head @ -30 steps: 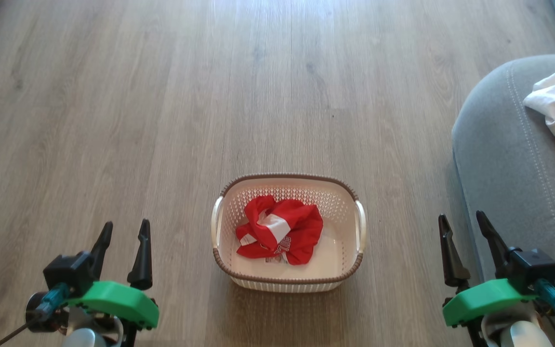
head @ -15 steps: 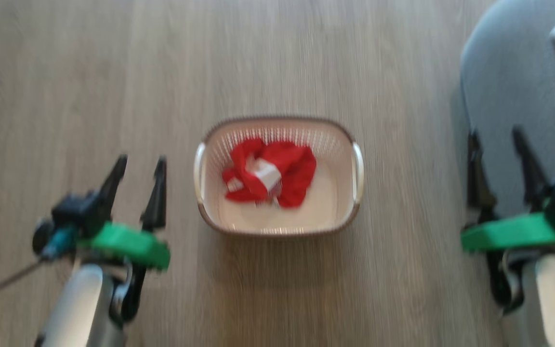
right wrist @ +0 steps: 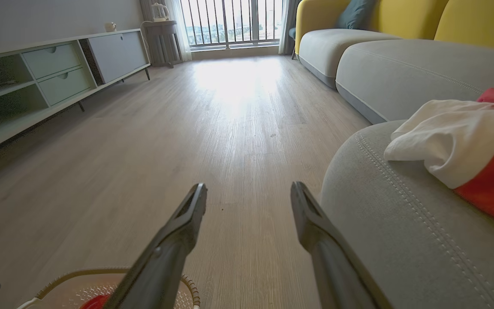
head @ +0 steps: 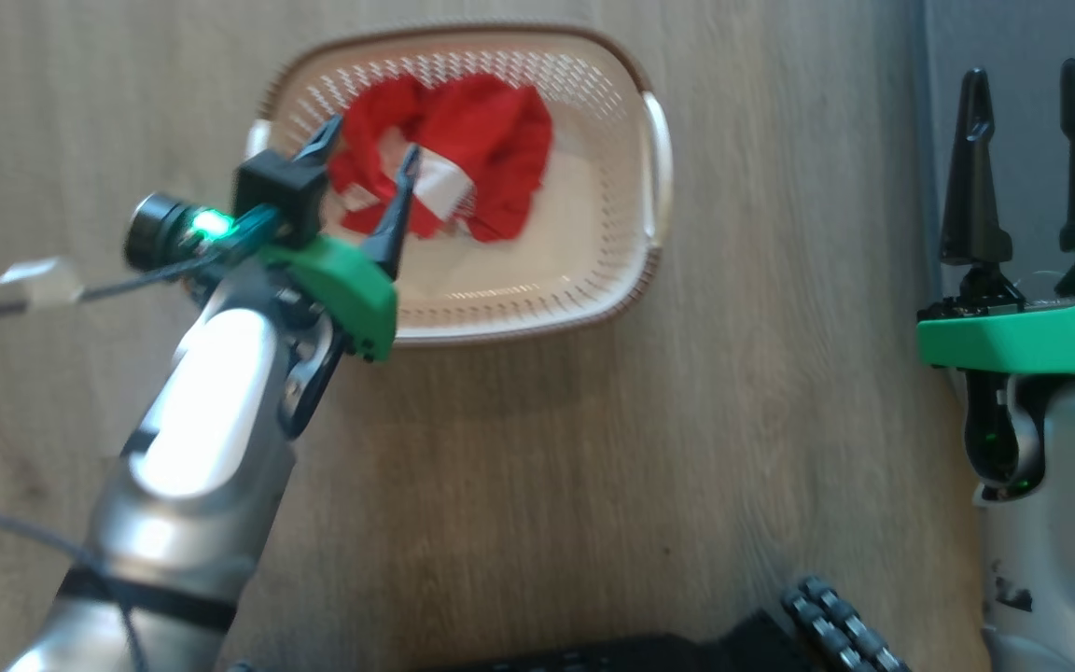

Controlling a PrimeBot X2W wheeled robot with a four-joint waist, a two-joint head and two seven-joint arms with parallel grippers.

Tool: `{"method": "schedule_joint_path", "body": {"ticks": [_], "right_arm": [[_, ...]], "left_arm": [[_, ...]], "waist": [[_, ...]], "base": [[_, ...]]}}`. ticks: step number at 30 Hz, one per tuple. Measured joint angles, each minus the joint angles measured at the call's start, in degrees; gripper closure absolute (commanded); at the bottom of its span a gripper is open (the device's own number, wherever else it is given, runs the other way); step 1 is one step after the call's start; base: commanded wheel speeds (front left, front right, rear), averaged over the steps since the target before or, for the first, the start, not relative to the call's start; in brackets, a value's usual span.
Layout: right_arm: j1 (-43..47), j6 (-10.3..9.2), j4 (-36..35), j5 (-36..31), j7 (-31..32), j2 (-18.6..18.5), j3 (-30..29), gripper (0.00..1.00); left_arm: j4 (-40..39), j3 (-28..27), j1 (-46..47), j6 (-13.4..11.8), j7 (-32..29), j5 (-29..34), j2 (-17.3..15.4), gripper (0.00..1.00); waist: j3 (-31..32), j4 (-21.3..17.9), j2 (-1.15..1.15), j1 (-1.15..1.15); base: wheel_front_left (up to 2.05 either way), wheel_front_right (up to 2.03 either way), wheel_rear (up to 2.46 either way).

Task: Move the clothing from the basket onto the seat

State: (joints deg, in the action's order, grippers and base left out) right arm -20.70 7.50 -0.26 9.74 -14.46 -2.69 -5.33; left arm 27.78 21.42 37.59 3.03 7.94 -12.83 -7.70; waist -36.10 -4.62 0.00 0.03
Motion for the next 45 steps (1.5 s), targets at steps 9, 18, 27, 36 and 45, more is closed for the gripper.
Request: {"method": "schedule_joint_path", "body": {"ticks": [9,18,27,36,45], "right_arm": [[0.35,0.00,-1.80,2.55,-0.01,0.00,2.52,0.00],[2.15,0.00,-4.21,5.54,-0.01,0.01,4.38,0.00],[2.76,0.00,-4.90,7.01,-0.01,0.02,5.89,0.00],[2.75,0.00,-4.85,7.79,-0.01,0.02,6.54,0.00],[2.72,0.00,-4.89,8.50,-0.01,0.02,6.98,0.00]], "left_arm": [[20.54,2.10,11.53,-0.31,-4.91,1.72,2.38,0.00],[35.62,0.07,22.09,-3.08,-6.90,1.69,-0.48,0.00],[42.45,1.21,25.46,-5.23,-7.44,3.00,-3.34,0.00],[44.74,2.59,26.77,-4.23,-8.47,3.00,-3.04,0.00],[45.62,4.28,26.86,-5.23,-9.85,3.44,-3.50,0.00]], "waist": [[-5.25,-6.43,0.00,-0.02],[-10.50,-12.17,0.00,-0.02],[-13.18,-14.38,0.00,-0.02],[-13.11,-14.58,0.00,-0.03],[-14.40,-15.26,0.00,-0.02]], "base": [[0.00,0.00,0.00],[0.00,0.00,0.00],[0.00,0.00,0.00],[0.00,0.00,0.00],[0.00,0.00,0.00]]}}
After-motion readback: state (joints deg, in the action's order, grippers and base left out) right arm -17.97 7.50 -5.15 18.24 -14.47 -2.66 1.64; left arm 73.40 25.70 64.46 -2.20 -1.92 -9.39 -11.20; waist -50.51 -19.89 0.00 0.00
